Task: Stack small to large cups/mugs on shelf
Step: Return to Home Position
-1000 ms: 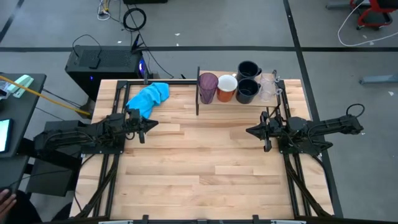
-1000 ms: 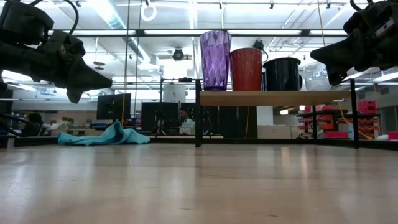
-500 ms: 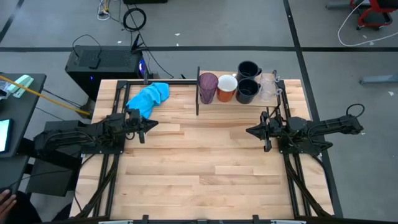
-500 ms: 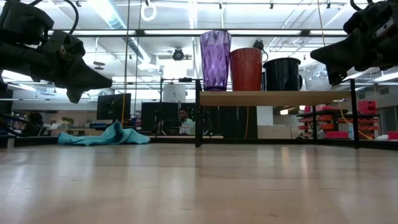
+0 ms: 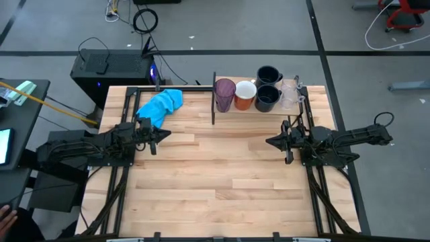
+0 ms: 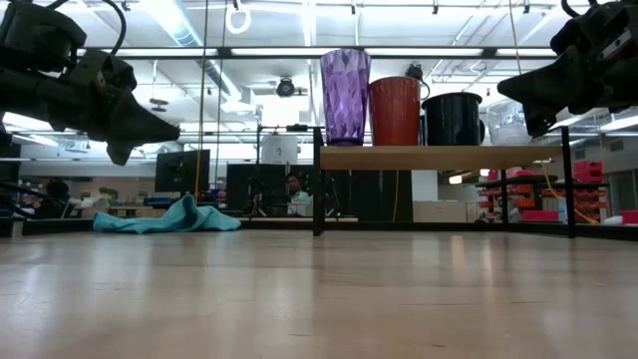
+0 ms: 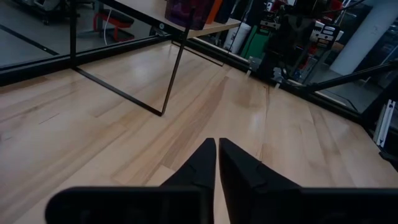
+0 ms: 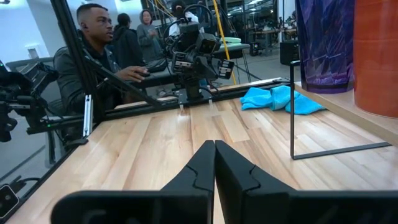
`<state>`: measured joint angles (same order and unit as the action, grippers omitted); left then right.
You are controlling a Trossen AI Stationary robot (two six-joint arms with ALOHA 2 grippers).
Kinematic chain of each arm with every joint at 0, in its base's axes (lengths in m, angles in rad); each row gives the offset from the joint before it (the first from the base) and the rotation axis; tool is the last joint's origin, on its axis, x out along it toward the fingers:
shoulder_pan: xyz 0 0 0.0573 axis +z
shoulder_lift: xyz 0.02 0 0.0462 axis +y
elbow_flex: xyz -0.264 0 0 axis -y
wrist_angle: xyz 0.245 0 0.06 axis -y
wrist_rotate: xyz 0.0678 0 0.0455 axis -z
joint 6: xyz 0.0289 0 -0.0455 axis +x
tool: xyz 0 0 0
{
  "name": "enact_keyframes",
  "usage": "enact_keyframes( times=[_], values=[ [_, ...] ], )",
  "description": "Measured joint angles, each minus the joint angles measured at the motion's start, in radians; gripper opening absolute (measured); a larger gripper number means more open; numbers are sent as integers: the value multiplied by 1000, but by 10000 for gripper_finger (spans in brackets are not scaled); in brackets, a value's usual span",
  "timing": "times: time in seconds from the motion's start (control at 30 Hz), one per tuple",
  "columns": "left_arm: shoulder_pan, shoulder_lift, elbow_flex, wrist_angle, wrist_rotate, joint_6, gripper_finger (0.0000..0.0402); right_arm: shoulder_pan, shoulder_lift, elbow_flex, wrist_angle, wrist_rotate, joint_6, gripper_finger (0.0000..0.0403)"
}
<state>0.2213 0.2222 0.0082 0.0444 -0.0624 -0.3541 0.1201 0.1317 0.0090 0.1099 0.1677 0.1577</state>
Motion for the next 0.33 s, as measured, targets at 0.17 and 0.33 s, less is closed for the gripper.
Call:
enact_keyframes(
  times=[0.17, 0.33],
  values=[
    [0, 0, 0, 0, 0, 0, 24, 0, 0, 0, 0, 0, 0, 16],
    [0, 0, 0, 0, 0, 0, 31, 0, 0, 0, 0, 0, 0, 16]
  ],
)
